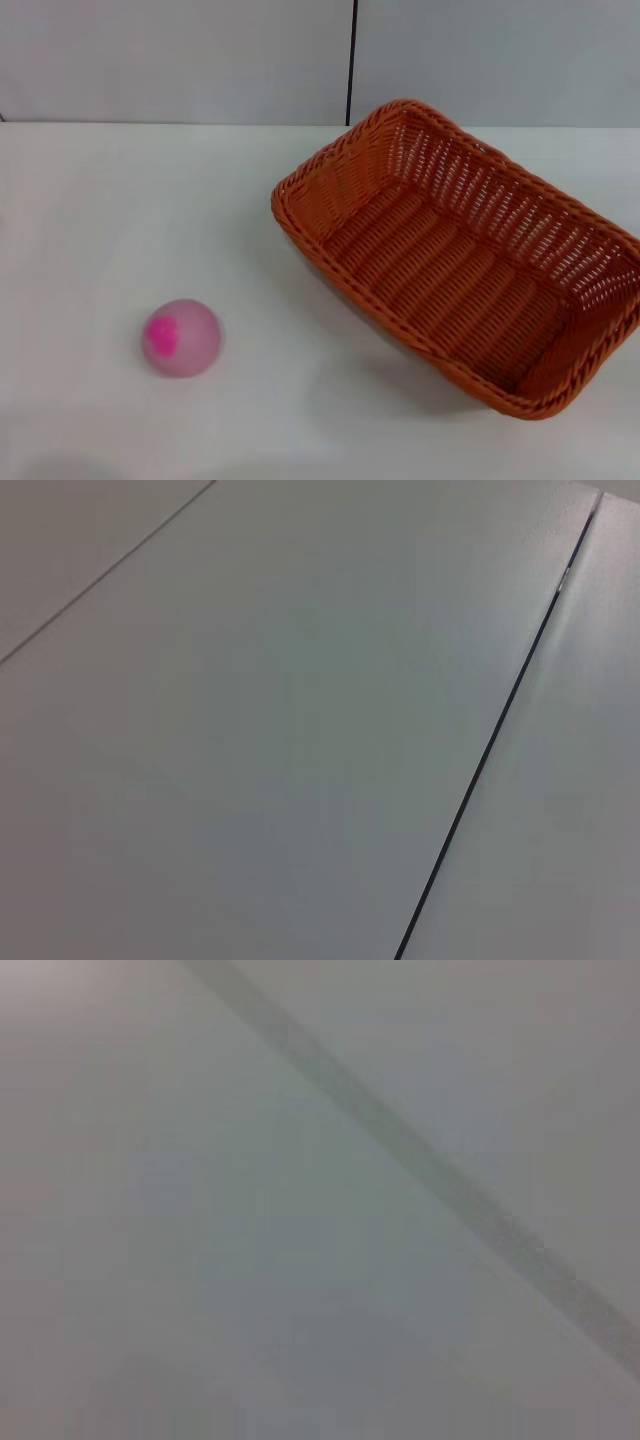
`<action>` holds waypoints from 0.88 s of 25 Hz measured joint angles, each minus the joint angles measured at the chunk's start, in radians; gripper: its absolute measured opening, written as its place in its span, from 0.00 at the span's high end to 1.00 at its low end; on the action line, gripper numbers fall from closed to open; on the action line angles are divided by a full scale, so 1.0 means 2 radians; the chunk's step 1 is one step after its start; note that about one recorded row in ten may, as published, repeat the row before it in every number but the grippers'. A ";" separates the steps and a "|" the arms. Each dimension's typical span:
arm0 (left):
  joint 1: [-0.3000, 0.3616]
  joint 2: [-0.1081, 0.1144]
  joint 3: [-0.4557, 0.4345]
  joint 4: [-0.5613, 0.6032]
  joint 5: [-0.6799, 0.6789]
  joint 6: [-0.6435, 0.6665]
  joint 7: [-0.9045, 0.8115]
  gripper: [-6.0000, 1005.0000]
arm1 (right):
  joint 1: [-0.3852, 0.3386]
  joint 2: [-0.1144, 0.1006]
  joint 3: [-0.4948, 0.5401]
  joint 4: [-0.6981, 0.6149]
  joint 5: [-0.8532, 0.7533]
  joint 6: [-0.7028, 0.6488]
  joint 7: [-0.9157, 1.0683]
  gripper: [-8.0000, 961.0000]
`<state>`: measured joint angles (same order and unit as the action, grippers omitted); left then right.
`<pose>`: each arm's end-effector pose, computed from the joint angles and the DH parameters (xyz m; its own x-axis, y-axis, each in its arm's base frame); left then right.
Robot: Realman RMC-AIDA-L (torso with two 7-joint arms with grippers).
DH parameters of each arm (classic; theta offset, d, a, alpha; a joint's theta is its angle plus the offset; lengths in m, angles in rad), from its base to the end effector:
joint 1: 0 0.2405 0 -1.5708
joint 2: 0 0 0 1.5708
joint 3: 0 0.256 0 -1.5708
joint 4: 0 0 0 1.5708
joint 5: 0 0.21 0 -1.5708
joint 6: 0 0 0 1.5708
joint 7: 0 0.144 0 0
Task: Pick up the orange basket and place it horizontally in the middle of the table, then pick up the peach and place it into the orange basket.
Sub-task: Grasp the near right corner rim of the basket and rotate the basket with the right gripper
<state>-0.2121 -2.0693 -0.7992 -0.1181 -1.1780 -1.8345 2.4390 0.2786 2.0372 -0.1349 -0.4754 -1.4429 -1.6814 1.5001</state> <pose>-0.3508 0.2208 0.0753 0.1880 -0.5489 0.8145 0.9493 -0.1112 -0.2941 0.3551 0.2626 0.1275 0.0661 0.0396 -0.9970 -0.8977 -0.4340 -0.0767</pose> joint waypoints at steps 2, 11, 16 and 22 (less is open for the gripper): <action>0.000 0.000 0.000 0.000 0.000 0.000 0.000 0.14 | 0.005 -0.006 -0.020 -0.030 -0.018 -0.010 0.025 0.43; 0.000 -0.001 0.000 0.000 0.000 0.001 0.000 0.14 | 0.051 -0.022 -0.140 -0.277 -0.167 -0.042 0.218 0.39; 0.002 -0.001 0.000 0.000 0.000 0.002 0.000 0.14 | 0.090 -0.030 -0.181 -0.340 -0.259 -0.042 0.297 0.37; 0.004 -0.002 0.000 -0.005 0.000 0.005 0.000 0.15 | 0.137 -0.042 -0.226 -0.350 -0.347 -0.043 0.342 0.35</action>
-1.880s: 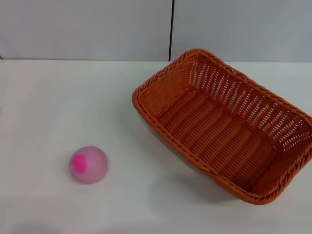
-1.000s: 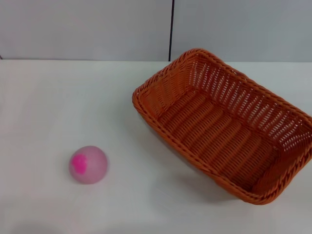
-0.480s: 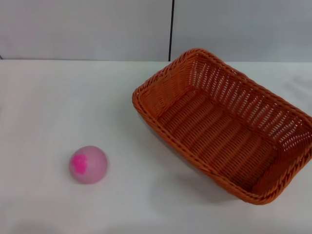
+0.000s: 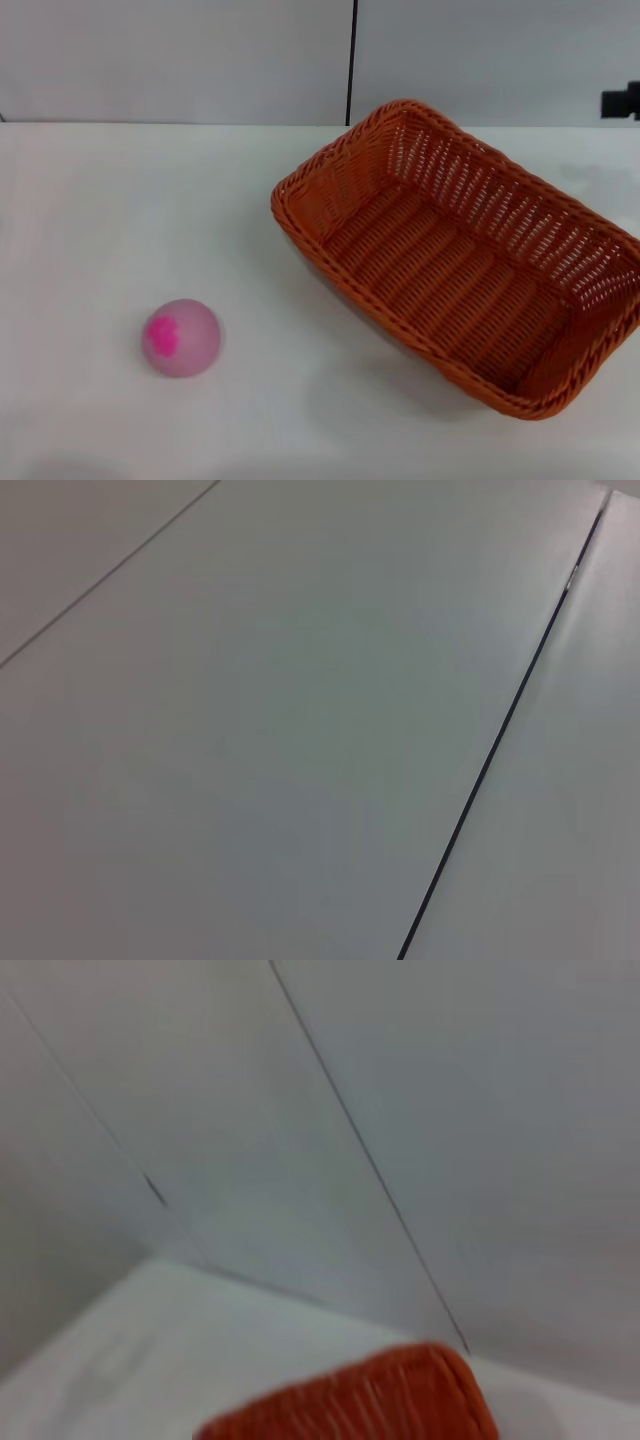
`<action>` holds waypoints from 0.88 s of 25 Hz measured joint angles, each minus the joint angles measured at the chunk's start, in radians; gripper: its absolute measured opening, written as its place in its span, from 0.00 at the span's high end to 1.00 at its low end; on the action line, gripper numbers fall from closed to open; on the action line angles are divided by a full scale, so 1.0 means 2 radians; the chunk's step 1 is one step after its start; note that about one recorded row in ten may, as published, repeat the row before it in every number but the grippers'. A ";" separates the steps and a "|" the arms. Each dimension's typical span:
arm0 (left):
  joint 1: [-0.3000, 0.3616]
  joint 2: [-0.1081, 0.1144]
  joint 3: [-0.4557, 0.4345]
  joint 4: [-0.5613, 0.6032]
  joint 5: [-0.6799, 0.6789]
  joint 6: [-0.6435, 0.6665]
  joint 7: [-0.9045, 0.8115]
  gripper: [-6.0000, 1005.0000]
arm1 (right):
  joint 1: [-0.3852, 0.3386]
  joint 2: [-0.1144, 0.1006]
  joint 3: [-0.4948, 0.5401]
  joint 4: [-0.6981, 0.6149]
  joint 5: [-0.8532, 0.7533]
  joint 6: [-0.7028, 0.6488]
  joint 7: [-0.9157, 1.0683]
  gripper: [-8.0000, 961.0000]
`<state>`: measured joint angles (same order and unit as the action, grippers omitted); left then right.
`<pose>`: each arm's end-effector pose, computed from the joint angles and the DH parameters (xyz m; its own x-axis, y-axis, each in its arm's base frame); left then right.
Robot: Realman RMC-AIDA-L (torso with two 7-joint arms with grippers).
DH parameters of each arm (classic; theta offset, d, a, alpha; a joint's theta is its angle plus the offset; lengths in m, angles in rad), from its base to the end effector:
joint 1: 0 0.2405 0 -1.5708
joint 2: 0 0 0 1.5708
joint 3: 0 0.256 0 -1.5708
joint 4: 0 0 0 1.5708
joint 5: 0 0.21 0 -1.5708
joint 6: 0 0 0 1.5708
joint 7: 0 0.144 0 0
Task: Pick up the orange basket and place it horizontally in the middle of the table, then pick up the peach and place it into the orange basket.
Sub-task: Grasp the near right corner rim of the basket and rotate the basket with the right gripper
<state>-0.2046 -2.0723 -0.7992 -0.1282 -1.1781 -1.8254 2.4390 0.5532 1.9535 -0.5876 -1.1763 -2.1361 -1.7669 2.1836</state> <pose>-0.3515 0.2196 0.0729 0.1818 -0.5441 0.8191 0.9539 -0.1048 -0.2813 0.2355 0.3526 0.1386 0.6358 -0.6259 -0.4517 -0.7520 -0.6342 -0.1796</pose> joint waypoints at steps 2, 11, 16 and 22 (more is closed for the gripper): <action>0.000 0.000 0.000 0.000 0.000 0.001 0.000 0.15 | 0.014 -0.002 -0.009 0.001 -0.031 0.001 0.007 0.32; 0.000 0.000 0.000 -0.001 0.000 0.007 0.000 0.15 | 0.056 0.001 -0.045 0.007 -0.140 0.010 0.019 0.23; 0.000 0.000 0.000 -0.001 0.000 0.008 0.000 0.15 | 0.066 0.011 -0.068 0.021 -0.177 0.028 0.020 0.24; 0.000 0.000 0.001 -0.003 0.000 0.008 0.000 0.15 | 0.072 0.013 -0.103 0.066 -0.184 0.059 0.020 0.27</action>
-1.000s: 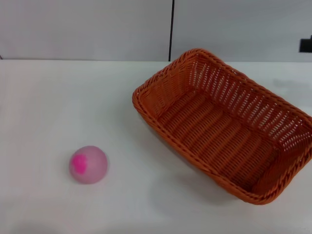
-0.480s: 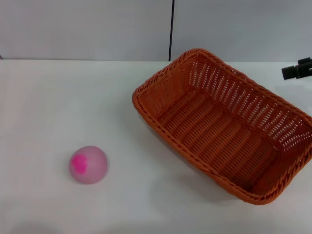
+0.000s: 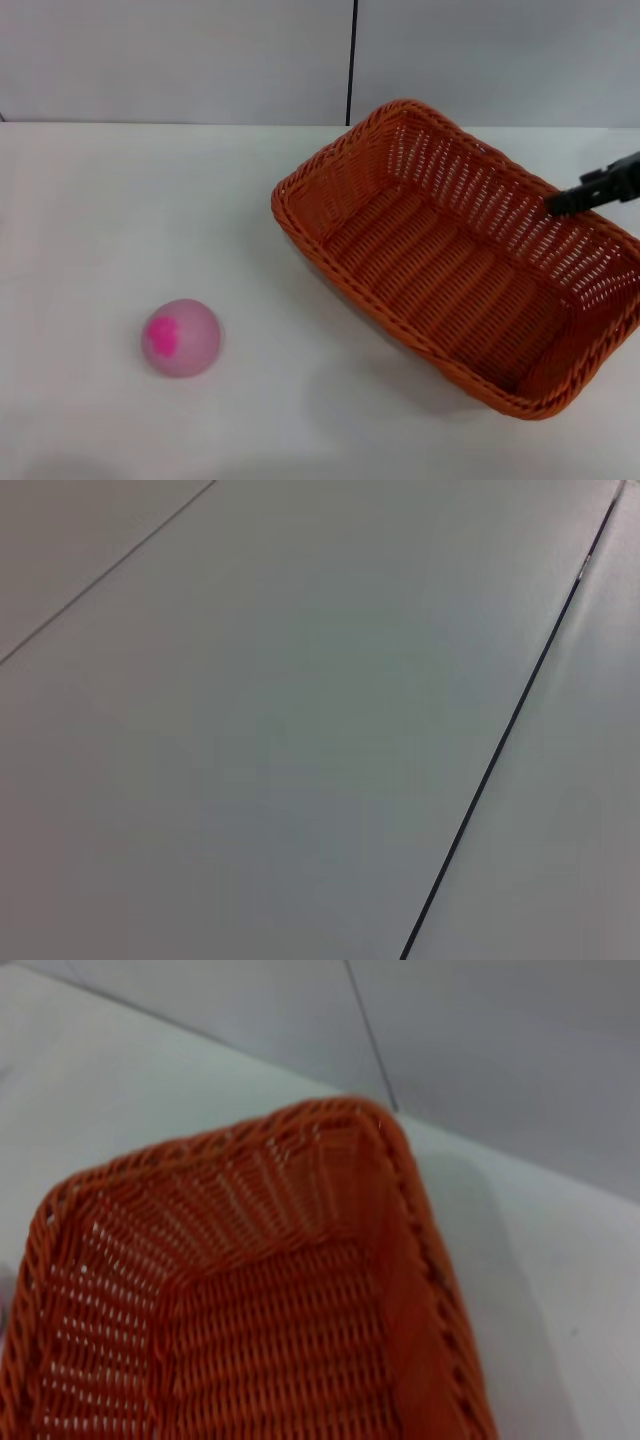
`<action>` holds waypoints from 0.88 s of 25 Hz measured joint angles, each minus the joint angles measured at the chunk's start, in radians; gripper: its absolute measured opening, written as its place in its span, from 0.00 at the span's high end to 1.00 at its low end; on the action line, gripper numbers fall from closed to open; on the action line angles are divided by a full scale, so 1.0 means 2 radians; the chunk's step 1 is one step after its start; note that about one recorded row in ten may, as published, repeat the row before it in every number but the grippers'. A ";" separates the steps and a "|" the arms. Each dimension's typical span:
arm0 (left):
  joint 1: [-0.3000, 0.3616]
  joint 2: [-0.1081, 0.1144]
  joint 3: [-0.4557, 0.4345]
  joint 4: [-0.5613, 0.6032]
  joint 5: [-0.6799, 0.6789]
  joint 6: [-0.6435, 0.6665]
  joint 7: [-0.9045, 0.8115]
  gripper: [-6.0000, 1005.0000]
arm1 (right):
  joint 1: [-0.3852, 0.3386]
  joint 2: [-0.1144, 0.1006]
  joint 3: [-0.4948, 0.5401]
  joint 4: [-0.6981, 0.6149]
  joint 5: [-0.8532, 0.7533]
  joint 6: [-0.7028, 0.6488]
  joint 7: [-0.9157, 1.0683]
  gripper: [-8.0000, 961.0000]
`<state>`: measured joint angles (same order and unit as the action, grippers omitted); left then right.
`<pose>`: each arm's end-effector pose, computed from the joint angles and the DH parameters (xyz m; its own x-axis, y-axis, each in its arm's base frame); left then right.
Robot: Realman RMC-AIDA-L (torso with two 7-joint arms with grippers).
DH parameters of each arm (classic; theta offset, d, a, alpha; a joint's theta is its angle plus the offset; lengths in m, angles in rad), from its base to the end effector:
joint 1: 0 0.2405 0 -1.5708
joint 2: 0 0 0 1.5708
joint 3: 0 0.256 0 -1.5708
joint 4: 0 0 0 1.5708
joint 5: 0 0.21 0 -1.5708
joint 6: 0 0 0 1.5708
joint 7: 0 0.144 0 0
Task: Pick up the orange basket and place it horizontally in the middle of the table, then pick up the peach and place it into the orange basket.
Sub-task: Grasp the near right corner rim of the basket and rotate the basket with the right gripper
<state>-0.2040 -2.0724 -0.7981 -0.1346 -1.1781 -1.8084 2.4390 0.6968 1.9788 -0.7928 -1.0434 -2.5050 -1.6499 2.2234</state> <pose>-0.3525 0.2212 0.0712 0.1788 -0.5342 0.8263 0.9573 -0.0993 -0.2714 0.2362 0.3812 0.0770 0.6752 -0.7344 -0.0691 -0.7155 -0.6294 -0.3031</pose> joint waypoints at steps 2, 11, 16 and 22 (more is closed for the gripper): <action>0.000 0.000 0.000 -0.002 0.000 0.000 0.000 0.15 | 0.002 0.000 -0.010 0.018 -0.002 0.013 0.000 0.27; 0.001 0.000 -0.001 -0.004 0.000 -0.001 0.000 0.15 | 0.013 0.006 -0.015 0.055 -0.037 0.046 -0.002 0.30; 0.003 0.000 -0.001 -0.004 0.000 0.000 0.000 0.15 | 0.008 0.010 -0.015 0.044 -0.037 0.043 -0.003 0.40; 0.006 0.000 -0.001 -0.004 0.000 0.001 0.000 0.15 | 0.008 0.009 -0.008 0.045 -0.027 0.040 -0.003 0.64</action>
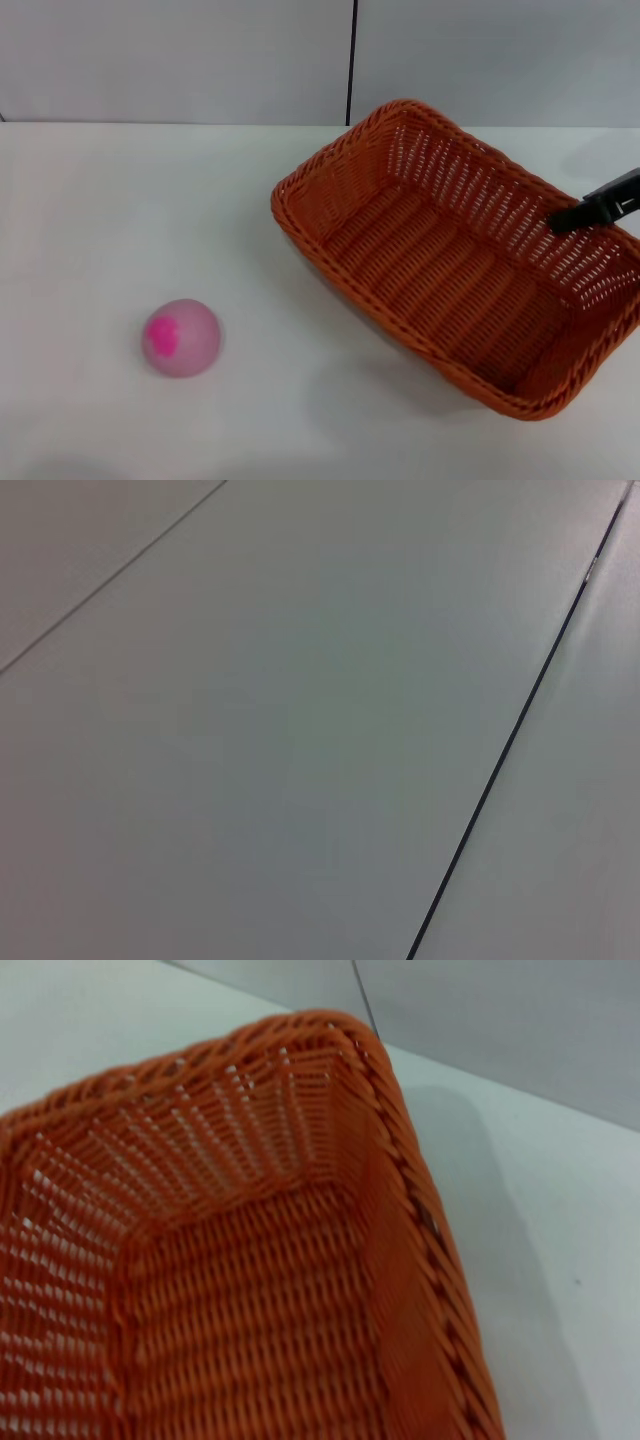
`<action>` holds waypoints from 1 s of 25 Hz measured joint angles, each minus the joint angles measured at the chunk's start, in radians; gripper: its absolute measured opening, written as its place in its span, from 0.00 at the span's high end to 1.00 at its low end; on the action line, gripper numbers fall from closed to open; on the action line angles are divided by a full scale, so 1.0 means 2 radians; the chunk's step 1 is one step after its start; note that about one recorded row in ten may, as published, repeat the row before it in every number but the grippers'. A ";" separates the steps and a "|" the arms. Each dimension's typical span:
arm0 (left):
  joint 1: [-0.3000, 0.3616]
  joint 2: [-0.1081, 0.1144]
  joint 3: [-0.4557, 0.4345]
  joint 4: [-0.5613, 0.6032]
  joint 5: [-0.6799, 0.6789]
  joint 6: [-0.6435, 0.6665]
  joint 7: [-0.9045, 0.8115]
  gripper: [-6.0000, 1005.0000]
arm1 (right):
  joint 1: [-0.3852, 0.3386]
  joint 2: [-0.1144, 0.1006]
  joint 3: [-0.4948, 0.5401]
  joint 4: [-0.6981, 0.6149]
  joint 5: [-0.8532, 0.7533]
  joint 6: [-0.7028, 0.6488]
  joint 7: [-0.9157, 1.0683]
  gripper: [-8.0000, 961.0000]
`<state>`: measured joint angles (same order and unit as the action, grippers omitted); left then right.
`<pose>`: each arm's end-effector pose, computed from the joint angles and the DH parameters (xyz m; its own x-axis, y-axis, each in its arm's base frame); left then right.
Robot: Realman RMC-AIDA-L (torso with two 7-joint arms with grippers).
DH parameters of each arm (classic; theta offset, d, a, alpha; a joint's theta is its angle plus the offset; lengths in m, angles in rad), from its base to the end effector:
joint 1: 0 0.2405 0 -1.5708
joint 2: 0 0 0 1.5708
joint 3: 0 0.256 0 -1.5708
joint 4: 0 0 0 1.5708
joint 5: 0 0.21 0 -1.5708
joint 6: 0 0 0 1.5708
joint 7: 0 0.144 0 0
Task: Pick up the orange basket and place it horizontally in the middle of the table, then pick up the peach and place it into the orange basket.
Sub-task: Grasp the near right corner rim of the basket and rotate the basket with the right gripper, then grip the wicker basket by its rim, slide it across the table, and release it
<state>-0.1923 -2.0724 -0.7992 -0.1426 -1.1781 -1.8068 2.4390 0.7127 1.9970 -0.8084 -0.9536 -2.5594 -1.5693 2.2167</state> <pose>-0.3541 0.2179 0.0707 0.1778 -0.5340 0.8266 0.9599 -0.0909 -0.2651 0.2479 0.3839 0.0557 0.6503 -0.7589 -0.0342 -0.7268 -0.6085 -0.3186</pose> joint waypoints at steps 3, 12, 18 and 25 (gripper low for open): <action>0.001 0.000 0.000 0.000 0.000 0.000 0.000 0.15 | -0.004 -0.007 0.001 0.002 0.029 -0.005 0.000 0.77; 0.005 0.000 0.000 0.000 0.000 0.000 0.000 0.15 | -0.038 -0.036 0.035 0.002 0.178 -0.026 -0.019 0.82; 0.005 0.001 0.000 0.000 0.000 0.000 0.000 0.15 | -0.044 -0.053 0.052 0.005 0.264 -0.057 -0.059 0.82; 0.003 0.001 0.000 0.000 0.000 0.001 0.000 0.15 | -0.013 -0.075 0.031 0.018 0.264 -0.098 -0.096 0.82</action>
<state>-0.1853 -2.0707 -0.7992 -0.1426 -1.1780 -1.8056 2.4390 0.6865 1.8461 -0.7458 -0.9178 -2.0320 -1.7648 2.0250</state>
